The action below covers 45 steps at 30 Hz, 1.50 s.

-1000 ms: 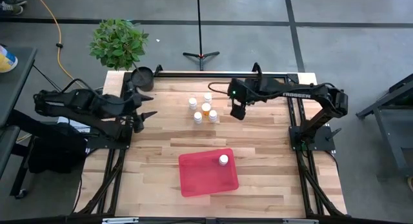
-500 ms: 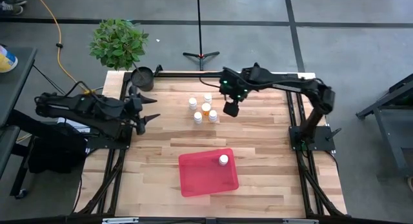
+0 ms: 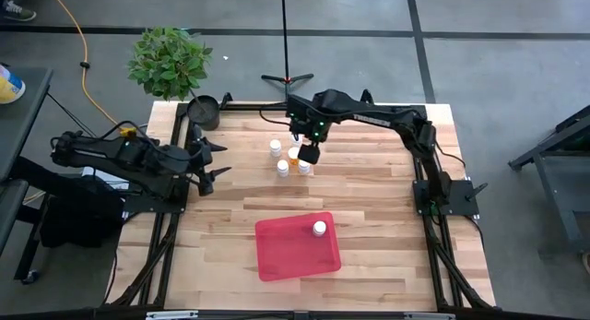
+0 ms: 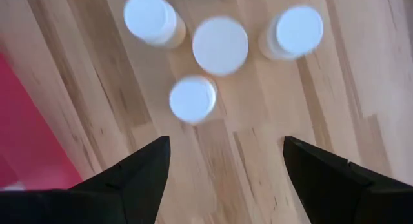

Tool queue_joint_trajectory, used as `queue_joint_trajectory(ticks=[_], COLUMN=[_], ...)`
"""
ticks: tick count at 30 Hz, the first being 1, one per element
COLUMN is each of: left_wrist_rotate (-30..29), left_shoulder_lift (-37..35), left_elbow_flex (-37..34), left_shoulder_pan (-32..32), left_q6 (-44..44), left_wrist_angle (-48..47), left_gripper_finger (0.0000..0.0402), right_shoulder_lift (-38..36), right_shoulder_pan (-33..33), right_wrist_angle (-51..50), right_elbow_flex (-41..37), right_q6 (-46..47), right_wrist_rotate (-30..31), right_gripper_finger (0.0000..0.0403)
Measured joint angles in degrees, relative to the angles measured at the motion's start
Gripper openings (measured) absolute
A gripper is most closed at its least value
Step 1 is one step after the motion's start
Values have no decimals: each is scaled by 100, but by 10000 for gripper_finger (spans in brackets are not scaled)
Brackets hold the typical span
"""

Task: Pick and place pill bottles into a basket
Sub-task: Put the white pill bottle into the red bin

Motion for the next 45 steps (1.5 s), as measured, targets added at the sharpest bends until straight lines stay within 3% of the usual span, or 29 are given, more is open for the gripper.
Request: queue_joint_trajectory(ticks=[8,14,22,32,39,45], left_wrist_rotate=[14,45,45,225,240,240], left_shoulder_lift=[-3,-3,-3,-1,-1,-1], left_elbow_flex=[2,2,2,4,4,4], left_shoulder_pan=[0,0,0,0,0,0], left_q6=[-344,-594,-681,-903,-956,-950], left_wrist_angle=[-334,-625,-650,-648,-648,-648], left_gripper_finger=[298,298,298,298,298,298], right_shoulder_lift=[393,609,648,648,648,648], right_shoulder_pan=[-15,-30,-55,-38,-31,-31], right_wrist_angle=[-42,-42,6,316,249,111], right_elbow_flex=[217,217,217,215,215,213], right_q6=[-101,-310,-219,-183,-146,-162], right_wrist_rotate=[-639,-716,-184,-567,158,347], right_gripper_finger=[291,291,291,291,291,291])
